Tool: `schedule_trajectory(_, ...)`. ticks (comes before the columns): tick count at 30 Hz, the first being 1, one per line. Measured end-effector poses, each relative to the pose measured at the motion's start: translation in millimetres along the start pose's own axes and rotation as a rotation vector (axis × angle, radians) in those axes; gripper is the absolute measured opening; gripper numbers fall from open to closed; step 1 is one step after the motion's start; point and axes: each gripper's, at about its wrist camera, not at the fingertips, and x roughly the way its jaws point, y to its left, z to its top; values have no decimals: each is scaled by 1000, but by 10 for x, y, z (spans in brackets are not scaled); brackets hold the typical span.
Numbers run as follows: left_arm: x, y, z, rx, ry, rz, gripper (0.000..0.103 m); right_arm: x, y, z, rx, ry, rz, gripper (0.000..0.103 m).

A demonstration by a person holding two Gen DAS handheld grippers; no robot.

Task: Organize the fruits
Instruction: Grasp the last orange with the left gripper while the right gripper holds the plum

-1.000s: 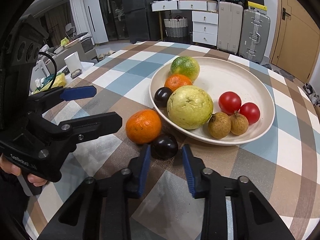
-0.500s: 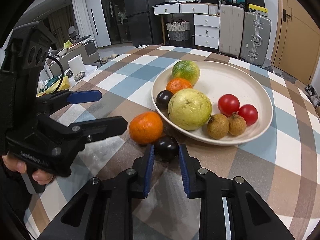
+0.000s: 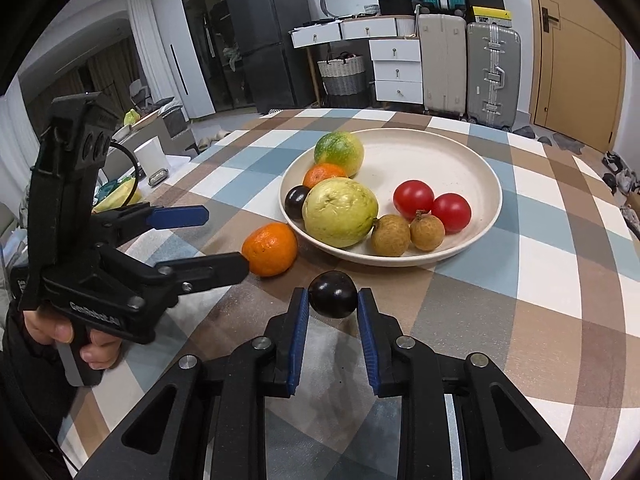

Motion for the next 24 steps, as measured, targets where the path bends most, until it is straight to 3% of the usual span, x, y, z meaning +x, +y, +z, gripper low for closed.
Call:
schedule_trajectory(10,165,-136,44,41,53,-21,68,-85,-62,4,27,-30,9,26)
schedule_trajectory(12,169,-143,46,40,54,-42,52,-101,-67,6,28,-35,11,26)
schedule_trajectory(15,157,-165,42,49,50,-85,37,-115,-74,4,31,-39,12,26)
schedule_trajectory(24,83,-166,42,45,27,-97,37,-107,-82,10,31,-40,10,26)
